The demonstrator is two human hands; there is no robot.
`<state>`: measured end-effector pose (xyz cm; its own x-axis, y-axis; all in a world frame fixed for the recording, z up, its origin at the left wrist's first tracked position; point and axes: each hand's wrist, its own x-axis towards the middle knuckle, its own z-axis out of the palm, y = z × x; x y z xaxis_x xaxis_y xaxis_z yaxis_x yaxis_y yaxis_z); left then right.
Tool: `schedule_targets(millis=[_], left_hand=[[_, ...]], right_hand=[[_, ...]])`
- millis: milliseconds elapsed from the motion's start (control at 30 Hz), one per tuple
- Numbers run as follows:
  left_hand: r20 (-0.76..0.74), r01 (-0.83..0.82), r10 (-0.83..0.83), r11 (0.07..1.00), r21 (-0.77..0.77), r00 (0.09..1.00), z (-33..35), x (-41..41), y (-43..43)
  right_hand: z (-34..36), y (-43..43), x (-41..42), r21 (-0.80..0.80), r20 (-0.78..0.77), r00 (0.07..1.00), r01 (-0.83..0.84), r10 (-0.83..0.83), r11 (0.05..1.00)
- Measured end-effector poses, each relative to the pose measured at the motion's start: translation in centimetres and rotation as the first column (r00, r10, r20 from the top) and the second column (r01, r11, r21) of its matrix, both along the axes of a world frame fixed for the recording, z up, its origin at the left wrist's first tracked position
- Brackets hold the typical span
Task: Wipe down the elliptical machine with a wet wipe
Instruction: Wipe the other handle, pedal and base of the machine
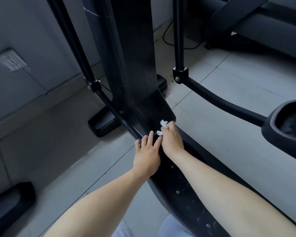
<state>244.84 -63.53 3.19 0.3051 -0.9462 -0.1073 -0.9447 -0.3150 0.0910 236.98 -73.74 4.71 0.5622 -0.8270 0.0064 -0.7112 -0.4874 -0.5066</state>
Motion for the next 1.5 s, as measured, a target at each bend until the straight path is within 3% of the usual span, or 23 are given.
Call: schedule_targets(millis=[67, 133, 333, 433, 567, 667, 800, 967, 1200, 1333, 1500], left_hand=[[0.0, 0.009, -0.009, 1.0, -0.008, 1.0, 0.0, -0.1, 0.0], [-0.013, 0.002, -0.002, 1.0, -0.003, 1.0, 0.1, -0.3, 0.0], [-0.152, -0.142, 0.129, 0.986, -0.083, 0.98, -0.1, -0.7, 0.2], [-0.173, -0.17, 0.15, 0.979, -0.108, 0.973, -0.5, -0.8, 0.3], [-0.131, -0.174, 0.152, 0.97, -0.171, 0.98, -1.1, -0.7, 0.4], [-0.098, -0.146, 0.133, 0.979, -0.14, 0.986, -1.0, -0.7, 0.2], [-0.038, -0.045, 0.042, 0.997, -0.057, 0.998, -0.5, -0.6, 0.1], [-0.002, 0.133, -0.133, 0.991, -0.02, 0.991, 0.0, -1.0, 0.0], [-0.061, 0.136, -0.131, 0.987, 0.088, 0.989, 0.8, -3.8, 0.9], [-0.091, 0.173, -0.162, 0.976, 0.129, 0.983, 1.0, -6.8, 2.2], [-0.178, 0.193, -0.166, 0.971, 0.142, 0.97, 0.8, -10.7, 2.9]], right_hand=[[-0.1, -0.5, -0.3, -0.011, 0.004, 0.997, -0.076, 0.076, 0.997], [-0.9, -0.9, -1.4, 0.004, -0.061, 0.997, -0.051, 0.051, 0.999], [-2.2, -0.6, -3.2, -0.057, -0.011, 0.992, 0.122, -0.122, 0.991], [-1.3, -0.1, -1.5, -0.069, -0.016, 1.0, 0.004, -0.005, 0.998], [-1.2, 0.6, 0.5, 0.053, -0.061, 0.97, -0.234, 0.237, 0.971], [-1.1, 0.3, -0.4, 0.032, -0.046, 0.963, -0.264, 0.265, 0.964], [-0.3, -0.5, -3.3, 0.041, -0.023, 0.999, -0.023, 0.024, 0.999], [-0.7, -0.3, -8.2, 0.145, -0.119, 0.981, 0.172, -0.156, 0.974], [-2.0, 2.3, -15.5, 0.183, -0.103, 0.929, 0.37, -0.356, 0.911], [-1.8, 3.0, -16.3, 0.195, -0.138, 0.902, 0.431, -0.41, 0.881], [-0.2, 1.9, -12.1, 0.195, -0.065, 0.941, 0.338, -0.331, 0.921]])
